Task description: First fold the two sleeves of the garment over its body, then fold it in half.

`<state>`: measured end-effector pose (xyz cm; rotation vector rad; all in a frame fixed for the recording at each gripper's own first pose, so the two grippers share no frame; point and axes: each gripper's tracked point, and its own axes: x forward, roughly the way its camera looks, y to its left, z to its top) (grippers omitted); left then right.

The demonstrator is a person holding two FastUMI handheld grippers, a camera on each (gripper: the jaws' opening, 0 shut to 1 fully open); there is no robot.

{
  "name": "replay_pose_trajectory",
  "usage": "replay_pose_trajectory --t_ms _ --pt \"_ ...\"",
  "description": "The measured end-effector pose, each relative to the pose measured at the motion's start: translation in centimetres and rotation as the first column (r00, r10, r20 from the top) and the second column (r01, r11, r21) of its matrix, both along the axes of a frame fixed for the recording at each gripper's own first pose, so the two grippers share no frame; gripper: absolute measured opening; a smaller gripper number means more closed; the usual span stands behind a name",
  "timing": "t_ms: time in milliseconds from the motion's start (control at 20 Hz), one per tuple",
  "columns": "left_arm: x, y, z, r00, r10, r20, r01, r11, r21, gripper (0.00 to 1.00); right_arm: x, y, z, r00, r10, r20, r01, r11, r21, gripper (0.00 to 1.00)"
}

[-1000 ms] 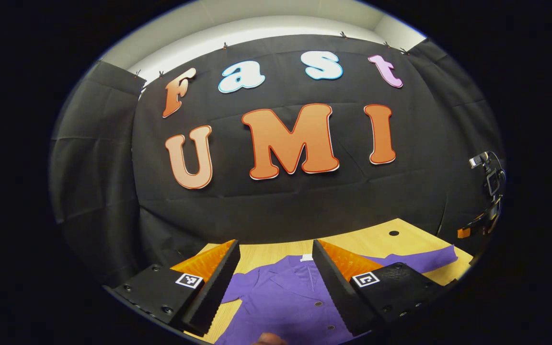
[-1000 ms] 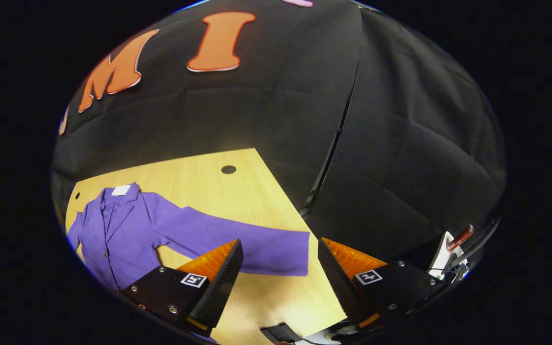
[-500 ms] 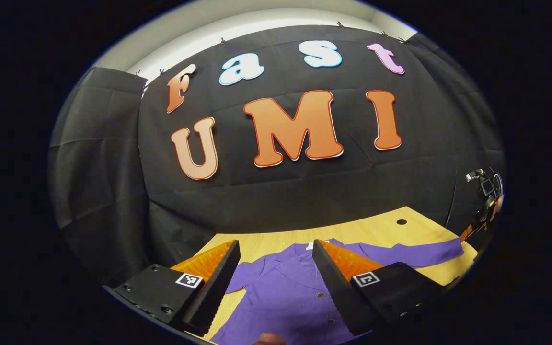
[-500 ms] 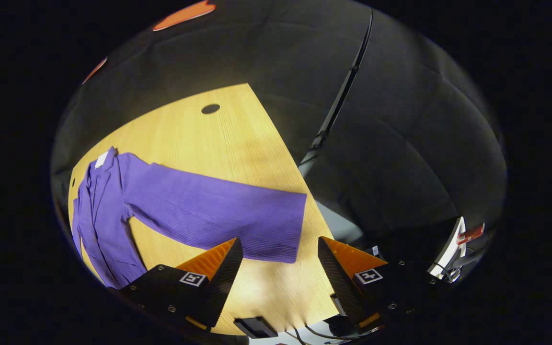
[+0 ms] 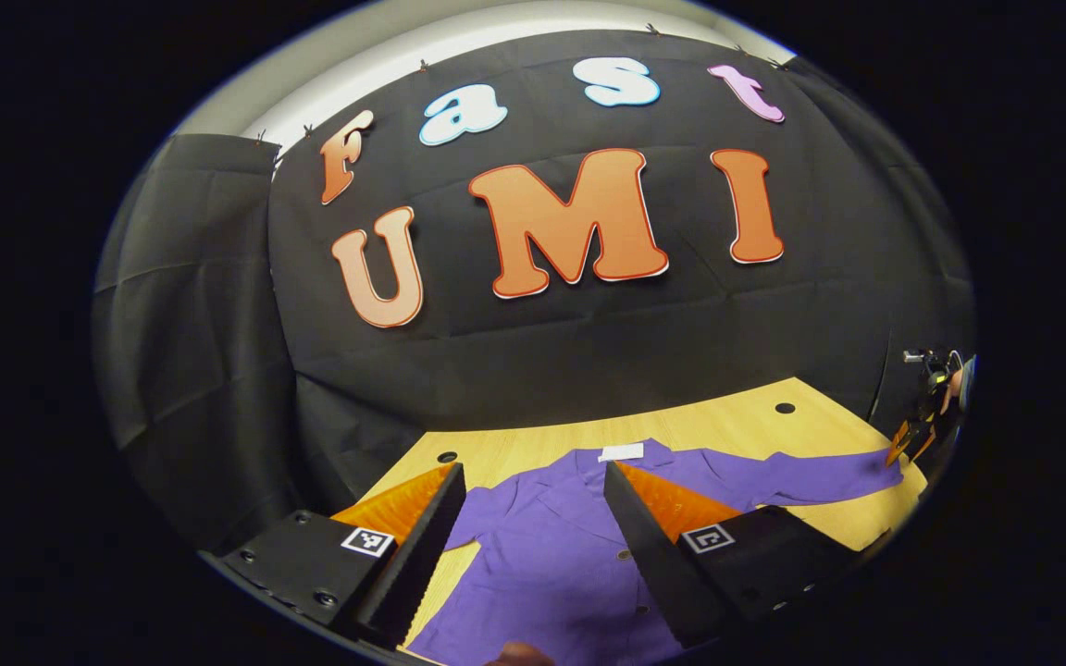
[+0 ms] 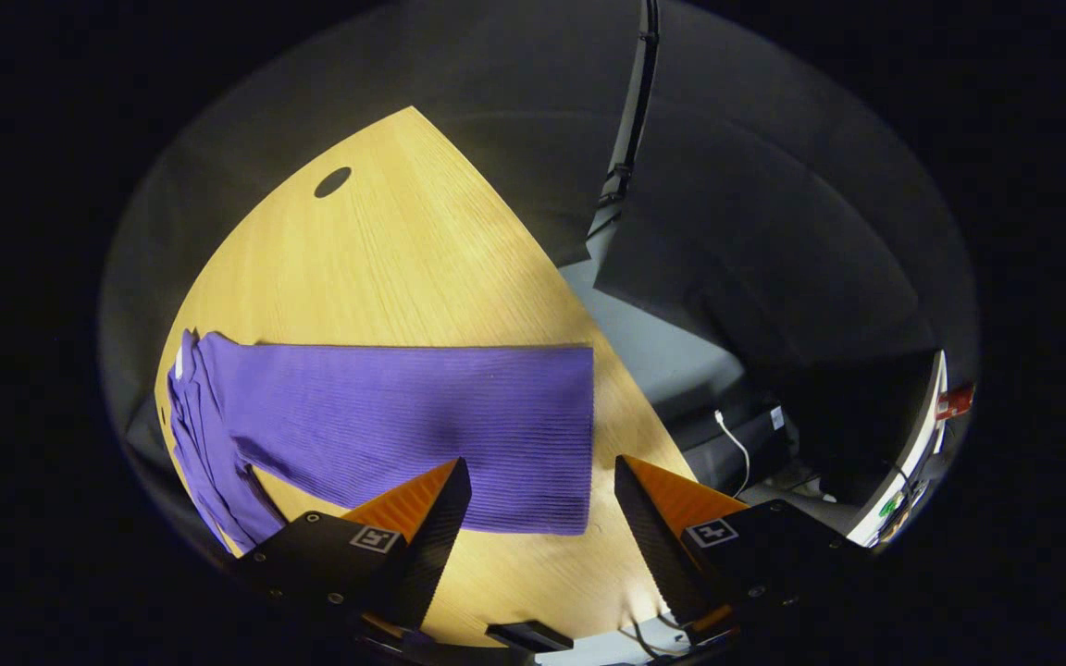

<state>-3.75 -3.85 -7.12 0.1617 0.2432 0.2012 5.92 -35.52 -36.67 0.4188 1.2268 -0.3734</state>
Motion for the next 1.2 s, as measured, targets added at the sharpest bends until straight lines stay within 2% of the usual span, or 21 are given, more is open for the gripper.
replay_pose_trajectory --t_ms 100,150,250,450,500,550,600,750,800,850,1050,1200 --pt "0.3 -0.1 -0.2 1.0 0.002 -0.009 -0.002 1.0 0.0 1.0 -0.1 -0.2 -0.3 1.0 -0.006 -0.018 0.006 1.0 -0.003 0.94" --pt "0.3 -0.1 -0.2 1.0 0.003 -0.013 -0.003 1.0 0.001 0.97 0.0 0.0 -0.7 1.0 -0.003 -0.024 0.003 1.0 -0.005 0.94" --pt "0.7 -0.5 -0.5 1.0 0.001 -0.022 -0.001 1.0 0.003 0.96 -0.2 0.2 -1.9 0.998 0.003 -0.067 -0.004 1.0 -0.02 0.92" --pt "1.2 -1.1 -0.8 0.999 -0.013 -0.036 0.014 1.0 0.009 0.96 0.4 0.7 -1.6 0.997 0.025 -0.072 -0.028 0.999 -0.04 0.84" --pt "1.2 -1.1 -0.9 0.999 -0.016 -0.037 0.016 1.0 0.011 0.96 0.5 0.8 -1.5 0.997 0.029 -0.072 -0.031 0.999 -0.039 0.7" --pt "1.2 -1.2 -0.8 0.999 -0.021 -0.038 0.021 1.0 0.012 0.96 0.6 0.9 -1.3 0.997 0.026 -0.068 -0.029 0.999 -0.039 0.75" --pt "1.1 -1.2 -0.8 0.999 -0.025 -0.038 0.026 1.0 0.014 0.98 0.8 0.8 -1.3 0.998 0.021 -0.06 -0.024 0.999 -0.041 0.65" --pt "1.0 -0.7 -0.6 0.999 -0.037 -0.027 0.037 0.999 0.012 0.97 1.4 0.6 -1.2 1.0 -0.022 -0.02 0.021 0.999 -0.033 0.18" --pt "1.0 -0.3 -0.5 0.999 -0.043 -0.024 0.043 0.999 0.012 0.97 1.1 1.6 -1.3 0.999 -0.003 -0.042 0.004 1.0 0.007 0.03" --pt "1.2 0.2 -0.2 0.999 -0.049 -0.013 0.049 0.999 0.017 0.98 0.9 2.6 -0.8 1.0 0.005 -0.031 -0.004 0.999 0.034 0.02" --pt "1.8 2.7 0.6 0.996 -0.09 0.018 0.09 0.996 0.018 0.98 2.0 5.5 3.3 0.997 -0.024 0.078 0.022 1.0 0.02 0.03" --pt "2.7 5.2 0.6 0.992 -0.119 0.037 0.119 0.993 0.0 0.97 2.4 7.3 7.0 0.991 -0.005 0.134 0.009 1.0 -0.028 0.03"
